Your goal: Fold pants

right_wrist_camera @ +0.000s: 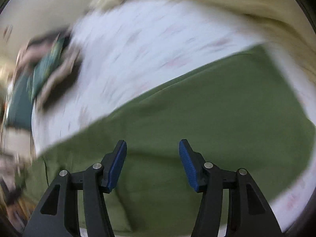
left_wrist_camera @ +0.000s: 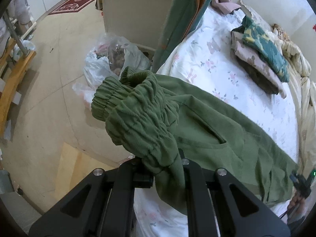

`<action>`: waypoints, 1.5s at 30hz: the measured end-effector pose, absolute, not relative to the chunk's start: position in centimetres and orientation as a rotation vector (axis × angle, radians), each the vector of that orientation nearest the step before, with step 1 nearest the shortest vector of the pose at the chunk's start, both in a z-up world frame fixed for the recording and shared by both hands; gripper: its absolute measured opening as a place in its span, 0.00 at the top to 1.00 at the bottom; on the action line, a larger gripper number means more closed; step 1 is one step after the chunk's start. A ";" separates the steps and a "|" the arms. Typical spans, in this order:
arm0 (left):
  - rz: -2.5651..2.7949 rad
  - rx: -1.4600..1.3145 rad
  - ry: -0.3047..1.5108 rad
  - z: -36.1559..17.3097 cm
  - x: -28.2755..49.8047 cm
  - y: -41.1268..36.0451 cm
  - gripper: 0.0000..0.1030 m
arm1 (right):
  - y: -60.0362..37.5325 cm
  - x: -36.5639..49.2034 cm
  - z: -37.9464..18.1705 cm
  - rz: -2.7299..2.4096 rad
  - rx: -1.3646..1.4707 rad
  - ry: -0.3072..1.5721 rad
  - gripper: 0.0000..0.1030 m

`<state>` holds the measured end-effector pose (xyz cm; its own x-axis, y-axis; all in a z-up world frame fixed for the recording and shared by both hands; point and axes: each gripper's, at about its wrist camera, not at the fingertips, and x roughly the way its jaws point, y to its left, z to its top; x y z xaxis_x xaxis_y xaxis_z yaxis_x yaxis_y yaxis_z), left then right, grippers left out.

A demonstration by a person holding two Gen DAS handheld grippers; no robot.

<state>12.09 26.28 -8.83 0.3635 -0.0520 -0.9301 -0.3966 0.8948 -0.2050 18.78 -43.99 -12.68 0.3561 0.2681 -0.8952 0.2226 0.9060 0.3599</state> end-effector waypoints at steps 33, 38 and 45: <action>0.258 -0.244 1.266 -10.4 12.9 23.8 0.92 | -25.6 16.7 -17.4 0.280 0.000 1.462 0.78; 0.247 -0.255 1.186 -8.2 12.1 23.1 0.92 | -29.8 15.4 -11.5 0.245 0.225 1.260 0.66; 0.226 -0.163 1.024 -3.4 10.9 19.7 0.92 | -35.0 13.0 -8.0 0.126 0.414 1.080 0.27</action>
<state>10.90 19.70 -3.44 0.4997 0.1100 -0.8592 -0.2617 0.9647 -0.0286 12.98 -34.96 -7.98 0.4722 0.2993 -0.8291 0.1000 0.9163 0.3878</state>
